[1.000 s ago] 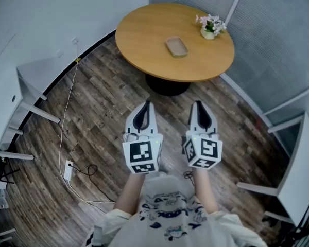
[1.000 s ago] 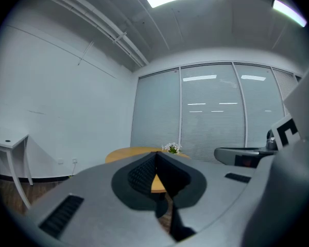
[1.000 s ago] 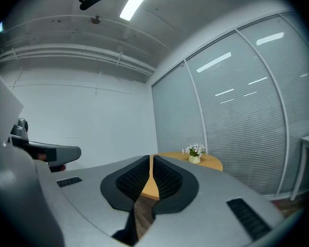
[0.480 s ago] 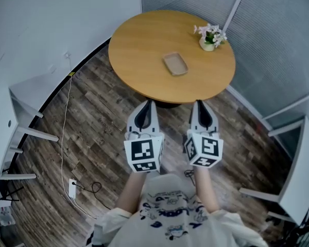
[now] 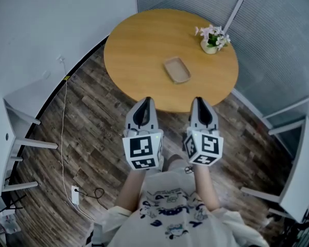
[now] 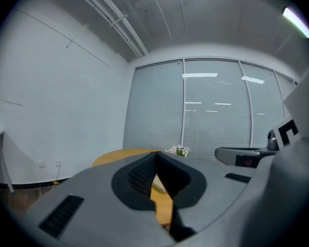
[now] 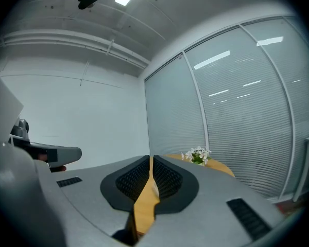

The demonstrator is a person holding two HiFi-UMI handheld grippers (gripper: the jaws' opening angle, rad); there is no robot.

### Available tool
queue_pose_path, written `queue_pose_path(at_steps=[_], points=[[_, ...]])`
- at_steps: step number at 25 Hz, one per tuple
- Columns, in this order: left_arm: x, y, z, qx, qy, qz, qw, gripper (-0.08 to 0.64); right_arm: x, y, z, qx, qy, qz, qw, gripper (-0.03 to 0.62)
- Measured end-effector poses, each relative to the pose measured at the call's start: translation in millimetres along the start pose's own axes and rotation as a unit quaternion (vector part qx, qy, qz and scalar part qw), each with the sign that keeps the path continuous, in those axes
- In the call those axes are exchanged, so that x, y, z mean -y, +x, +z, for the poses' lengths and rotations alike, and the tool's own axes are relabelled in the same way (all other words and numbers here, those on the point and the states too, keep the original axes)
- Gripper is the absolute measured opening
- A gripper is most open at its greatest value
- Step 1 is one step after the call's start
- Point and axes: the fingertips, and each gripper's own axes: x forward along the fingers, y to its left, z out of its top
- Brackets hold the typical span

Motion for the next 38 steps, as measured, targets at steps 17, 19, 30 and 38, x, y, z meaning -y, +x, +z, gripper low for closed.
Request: queue_pose_path(at_steps=[17, 19, 30, 38], points=[[-21, 88, -16, -0.036, -0.022, 0.016, 0.999, 0.005, 30, 92, -19, -0.035, 0.006, -0.004, 0.999, 0.021], [-20, 102, -17, -0.04, -0.024, 0.018, 0.9988, 0.005, 37, 106, -21, -0.039, 0.006, -0.003, 0.999, 0.021], [-22, 184, -29, -0.068, -0.03, 0.035, 0.9967, 0.005, 66, 190, -33, -0.063, 0.007, 0.015, 0.998, 0.021], [-26, 237, -42, -0.097, -0.048, 0.048, 0.9929, 0.005, 90, 242, -53, -0.099, 0.009, 0.018, 0.995, 0.021]])
